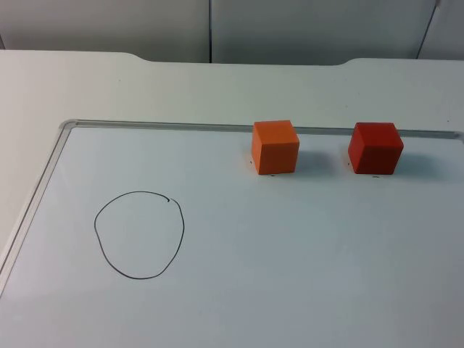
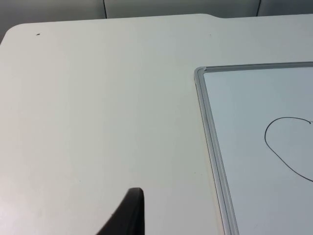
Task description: Pick up one cube with the left hand and another cube with the right hand. First place the cube in the right hand at the target position, then stack the cube in the left hand on top.
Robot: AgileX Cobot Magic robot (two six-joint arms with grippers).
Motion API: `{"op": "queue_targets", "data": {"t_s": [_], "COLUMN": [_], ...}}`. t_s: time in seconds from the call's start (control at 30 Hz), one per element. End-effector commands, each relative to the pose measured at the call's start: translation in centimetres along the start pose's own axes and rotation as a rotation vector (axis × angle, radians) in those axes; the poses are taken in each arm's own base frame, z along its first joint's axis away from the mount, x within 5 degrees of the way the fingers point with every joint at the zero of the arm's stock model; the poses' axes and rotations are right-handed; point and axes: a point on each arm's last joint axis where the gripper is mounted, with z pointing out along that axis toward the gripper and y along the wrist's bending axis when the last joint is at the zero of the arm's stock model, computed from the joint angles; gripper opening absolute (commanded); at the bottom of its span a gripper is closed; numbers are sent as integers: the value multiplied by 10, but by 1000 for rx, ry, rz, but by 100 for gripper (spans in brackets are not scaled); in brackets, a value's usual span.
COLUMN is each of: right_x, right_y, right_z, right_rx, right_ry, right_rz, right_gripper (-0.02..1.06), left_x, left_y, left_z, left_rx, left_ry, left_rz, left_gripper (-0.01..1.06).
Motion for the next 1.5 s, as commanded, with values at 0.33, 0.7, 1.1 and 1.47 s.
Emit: {"op": "queue_targets", "data": {"t_s": [0.33, 0.7, 1.1, 1.47], "right_x": [-78, -98, -72, -27], "right_y": [-7, 1, 65, 97], "right_z": [54, 131, 223, 300], "right_rx": [-20, -120, -142, -64], "right_ry": [5, 141, 314, 427], "right_rz": [-1, 45, -17, 0], "right_gripper": [101, 100, 100, 100], "left_x": [1, 1, 1, 1], "left_y": [0, 0, 0, 0], "left_z": [1, 1, 1, 1], "left_rx": [-4, -4, -4, -4], "left_ry": [-5, -5, -5, -5], "left_rz": [-2, -2, -2, -2], "left_gripper": [105, 105, 105, 105]}}
